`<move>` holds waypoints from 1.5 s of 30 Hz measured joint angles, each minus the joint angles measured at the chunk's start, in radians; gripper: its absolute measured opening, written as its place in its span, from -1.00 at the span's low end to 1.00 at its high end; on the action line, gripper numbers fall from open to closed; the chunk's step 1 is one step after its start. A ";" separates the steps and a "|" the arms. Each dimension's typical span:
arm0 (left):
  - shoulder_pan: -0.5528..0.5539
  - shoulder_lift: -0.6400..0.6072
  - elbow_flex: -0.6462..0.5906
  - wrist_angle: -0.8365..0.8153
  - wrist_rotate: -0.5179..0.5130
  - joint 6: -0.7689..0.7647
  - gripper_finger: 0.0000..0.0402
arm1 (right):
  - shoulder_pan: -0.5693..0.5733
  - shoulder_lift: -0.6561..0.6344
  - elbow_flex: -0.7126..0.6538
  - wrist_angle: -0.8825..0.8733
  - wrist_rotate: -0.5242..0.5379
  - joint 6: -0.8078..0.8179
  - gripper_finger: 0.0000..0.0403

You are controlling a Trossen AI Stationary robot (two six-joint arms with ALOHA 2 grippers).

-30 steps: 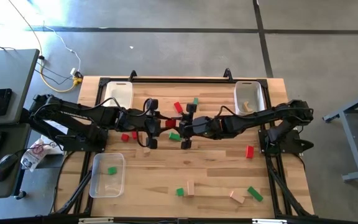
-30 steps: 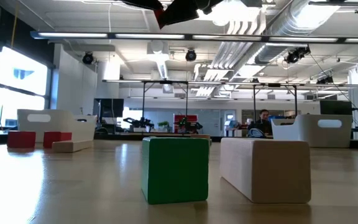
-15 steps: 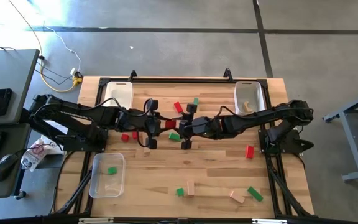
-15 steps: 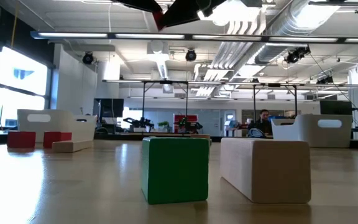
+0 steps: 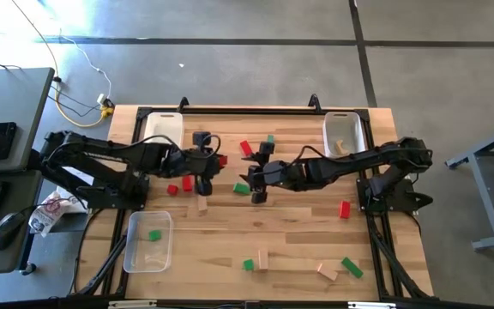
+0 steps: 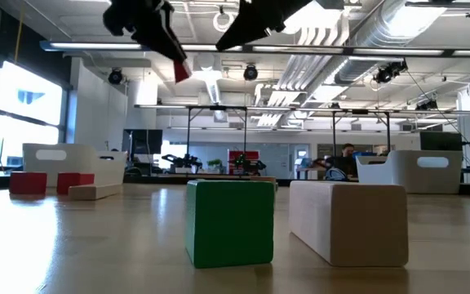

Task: Sort & place blocks by color
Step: Put the red block into the white bin

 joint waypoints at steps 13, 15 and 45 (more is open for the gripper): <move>0.313 -0.037 0.001 -0.178 0.045 -0.006 -0.47 | -0.116 0.000 0.000 -0.157 -0.010 0.002 0.15; 0.381 -0.035 -0.001 -0.222 0.059 -0.021 -0.47 | -0.138 0.000 0.000 -0.173 -0.010 0.001 0.15; 0.891 0.099 0.000 -0.394 0.193 -0.477 -0.42 | -0.395 0.000 0.000 -0.309 -0.195 -0.072 0.15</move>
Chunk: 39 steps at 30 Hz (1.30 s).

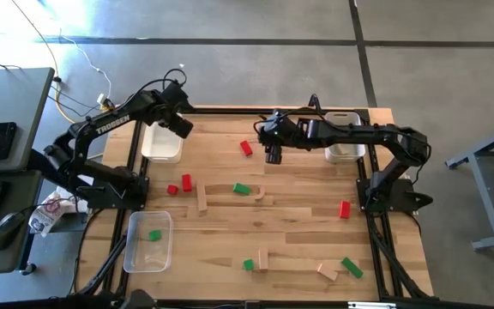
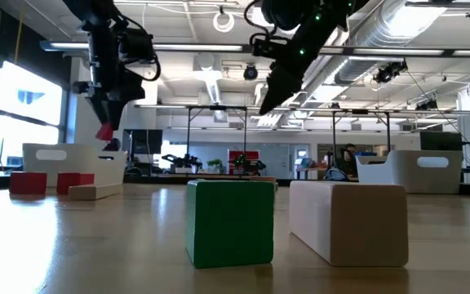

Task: Sort & place blocks by color
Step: Put the red block into the white bin, then put the light brown block into the gray bin

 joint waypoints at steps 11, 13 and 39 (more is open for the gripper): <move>0.002 0.112 0.000 0.001 0.019 0.003 -0.42 | -0.066 0.000 0.000 -0.152 -0.120 0.030 0.15; 0.004 0.128 0.000 0.005 0.019 0.003 -0.42 | -0.076 0.000 0.000 -0.172 -0.138 0.053 0.15; 0.027 0.168 0.000 0.022 0.053 0.006 0.08 | -0.034 0.000 0.000 -0.205 -0.733 -0.240 0.15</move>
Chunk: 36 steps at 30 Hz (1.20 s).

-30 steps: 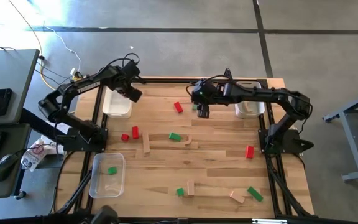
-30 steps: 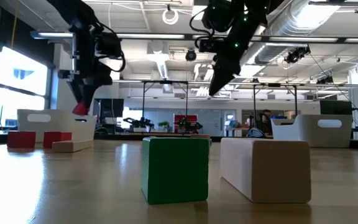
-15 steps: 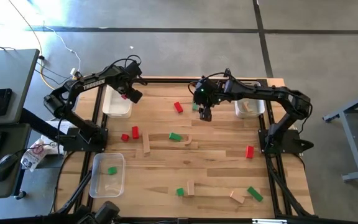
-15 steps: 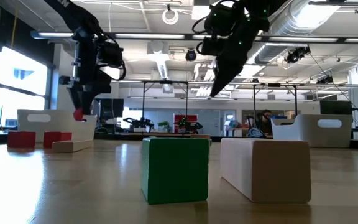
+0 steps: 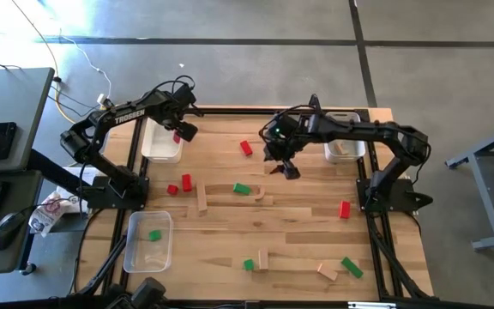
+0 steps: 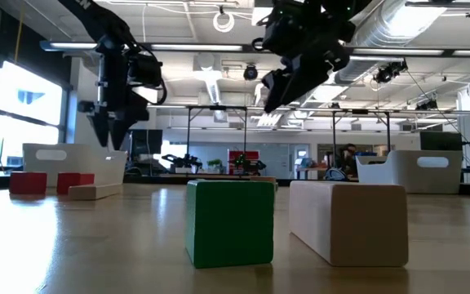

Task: Sort & place blocks by color
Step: Put the light brown block into the gray bin

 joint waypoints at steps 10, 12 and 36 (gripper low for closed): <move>-0.049 -0.005 0.091 -0.016 0.100 0.019 0.09 | 0.111 0.008 0.000 0.026 -0.014 -0.060 0.15; -0.075 -0.010 0.120 -0.018 0.100 0.024 0.08 | 0.128 0.024 0.000 0.039 -0.014 -0.076 0.15; -0.477 -0.174 -0.008 0.045 0.101 -0.100 0.08 | 0.188 0.256 0.000 0.152 0.027 -0.158 0.15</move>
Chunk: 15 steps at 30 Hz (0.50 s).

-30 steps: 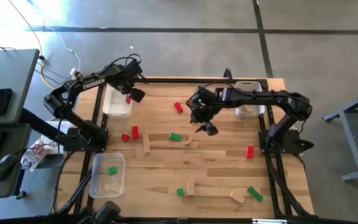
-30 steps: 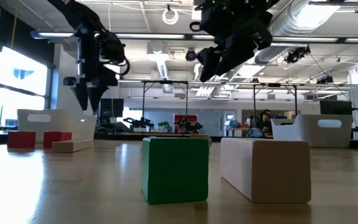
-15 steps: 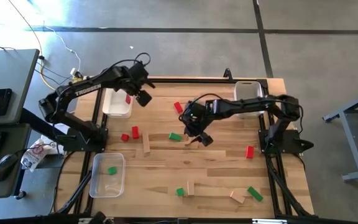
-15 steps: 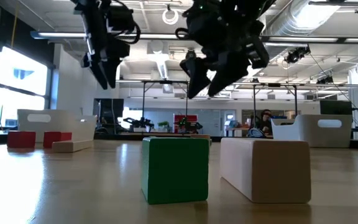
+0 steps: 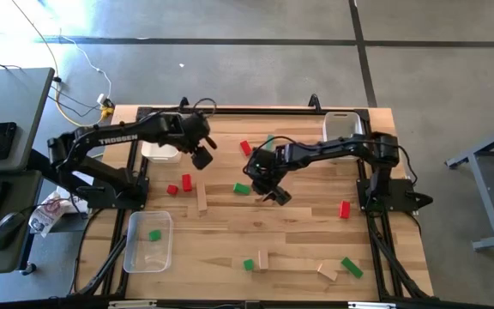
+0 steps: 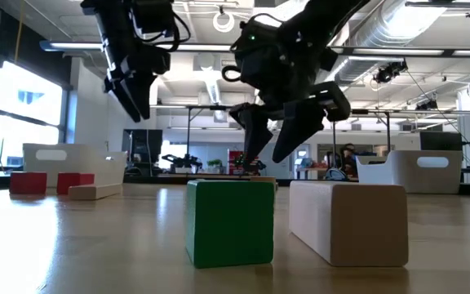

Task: Sort & place blocks by color
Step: Put the light brown block into the gray bin

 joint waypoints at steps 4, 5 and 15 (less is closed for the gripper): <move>-0.047 0.000 -0.019 0.005 -0.001 -0.032 0.09 | 0.000 0.025 0.000 0.010 0.000 0.000 0.15; -0.055 0.000 -0.023 0.005 -0.001 -0.036 0.09 | 0.000 0.029 0.000 0.017 0.000 0.000 0.15; -0.095 0.000 -0.034 0.008 -0.004 -0.044 0.08 | 0.000 0.099 0.000 0.025 0.043 0.008 0.14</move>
